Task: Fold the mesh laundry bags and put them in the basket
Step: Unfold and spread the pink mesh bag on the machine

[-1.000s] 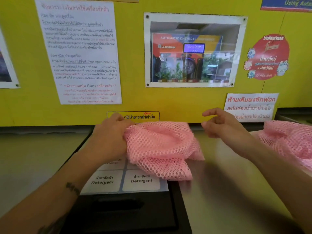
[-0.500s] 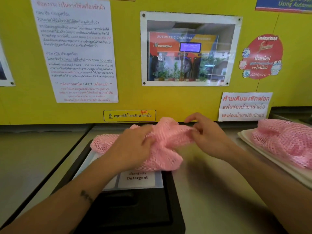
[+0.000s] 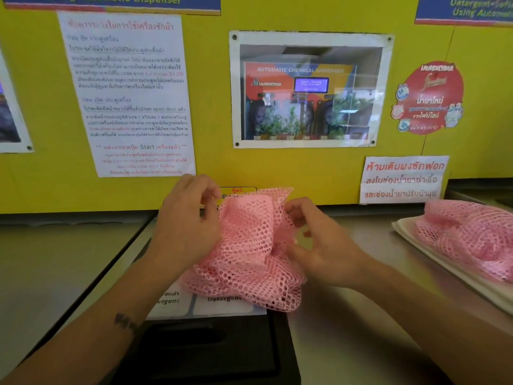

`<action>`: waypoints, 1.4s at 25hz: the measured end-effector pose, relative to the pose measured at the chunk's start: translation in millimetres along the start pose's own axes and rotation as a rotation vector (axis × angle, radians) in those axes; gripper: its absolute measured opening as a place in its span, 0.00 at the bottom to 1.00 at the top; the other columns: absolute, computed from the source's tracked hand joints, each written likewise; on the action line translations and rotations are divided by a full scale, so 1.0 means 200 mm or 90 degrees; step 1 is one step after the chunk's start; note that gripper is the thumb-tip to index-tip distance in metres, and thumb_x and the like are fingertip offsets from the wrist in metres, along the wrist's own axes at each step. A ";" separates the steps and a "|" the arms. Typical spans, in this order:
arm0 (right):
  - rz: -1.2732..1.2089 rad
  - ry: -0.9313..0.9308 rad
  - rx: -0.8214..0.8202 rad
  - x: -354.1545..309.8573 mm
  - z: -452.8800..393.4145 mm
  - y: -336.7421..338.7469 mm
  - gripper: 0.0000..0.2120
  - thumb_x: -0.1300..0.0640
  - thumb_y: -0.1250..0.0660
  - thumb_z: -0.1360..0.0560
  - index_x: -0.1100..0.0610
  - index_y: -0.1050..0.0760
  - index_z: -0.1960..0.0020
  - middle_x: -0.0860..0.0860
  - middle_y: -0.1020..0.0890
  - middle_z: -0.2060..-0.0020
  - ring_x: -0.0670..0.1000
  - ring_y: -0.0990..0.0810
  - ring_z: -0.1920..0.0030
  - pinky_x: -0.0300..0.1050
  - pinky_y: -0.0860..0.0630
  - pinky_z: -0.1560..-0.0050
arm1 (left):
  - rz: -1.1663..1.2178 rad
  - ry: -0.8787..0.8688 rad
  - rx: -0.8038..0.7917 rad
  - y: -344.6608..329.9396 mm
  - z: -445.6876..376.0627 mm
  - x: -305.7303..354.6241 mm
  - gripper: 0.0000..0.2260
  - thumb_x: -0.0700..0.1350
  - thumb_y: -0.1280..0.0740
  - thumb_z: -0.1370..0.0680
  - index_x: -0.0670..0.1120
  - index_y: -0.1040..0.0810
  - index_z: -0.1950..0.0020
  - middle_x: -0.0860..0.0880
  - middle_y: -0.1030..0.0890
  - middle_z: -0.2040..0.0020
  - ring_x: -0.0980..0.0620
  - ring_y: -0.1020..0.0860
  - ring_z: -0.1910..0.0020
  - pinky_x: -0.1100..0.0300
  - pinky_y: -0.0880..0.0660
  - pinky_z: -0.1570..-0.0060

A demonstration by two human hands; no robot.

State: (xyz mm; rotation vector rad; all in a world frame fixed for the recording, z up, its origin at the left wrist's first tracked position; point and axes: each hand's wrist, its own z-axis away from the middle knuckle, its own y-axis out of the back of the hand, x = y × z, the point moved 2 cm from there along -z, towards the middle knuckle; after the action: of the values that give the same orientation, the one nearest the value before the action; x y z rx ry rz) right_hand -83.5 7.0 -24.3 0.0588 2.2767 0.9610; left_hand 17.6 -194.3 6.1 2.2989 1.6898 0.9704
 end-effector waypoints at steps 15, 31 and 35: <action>0.110 -0.213 0.202 0.32 -0.06 0.35 0.16 0.71 0.36 0.31 0.51 0.24 0.67 0.48 0.19 0.68 0.49 0.23 0.65 0.43 0.28 0.64 | 0.105 -0.014 -0.096 -0.01 0.04 0.07 0.17 0.28 0.39 0.37 0.52 0.28 0.67 0.50 0.22 0.62 0.57 0.24 0.60 0.61 0.29 0.61; 0.168 -0.172 -0.279 0.18 0.00 0.21 0.19 0.45 0.29 0.27 0.42 0.23 0.37 0.40 0.20 0.40 0.44 0.23 0.41 0.43 0.29 0.40 | 0.466 0.203 -0.635 0.13 0.06 0.05 0.18 0.49 0.38 0.26 0.42 0.20 0.41 0.33 0.16 0.54 0.39 0.18 0.50 0.52 0.25 0.44; 0.180 -0.182 -0.192 0.20 -0.01 0.28 0.15 0.48 0.27 0.28 0.44 0.21 0.42 0.43 0.20 0.48 0.44 0.22 0.48 0.41 0.29 0.49 | 0.091 0.109 -0.399 0.05 0.08 0.09 0.11 0.58 0.38 0.21 0.55 0.19 0.47 0.55 0.16 0.52 0.55 0.19 0.50 0.53 0.25 0.44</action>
State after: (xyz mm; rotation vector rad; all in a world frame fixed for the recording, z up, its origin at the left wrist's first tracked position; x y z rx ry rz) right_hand -126.8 56.9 -8.8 0.3713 1.8729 1.3396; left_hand 37.6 -178.4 5.0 1.9638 1.0541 1.5012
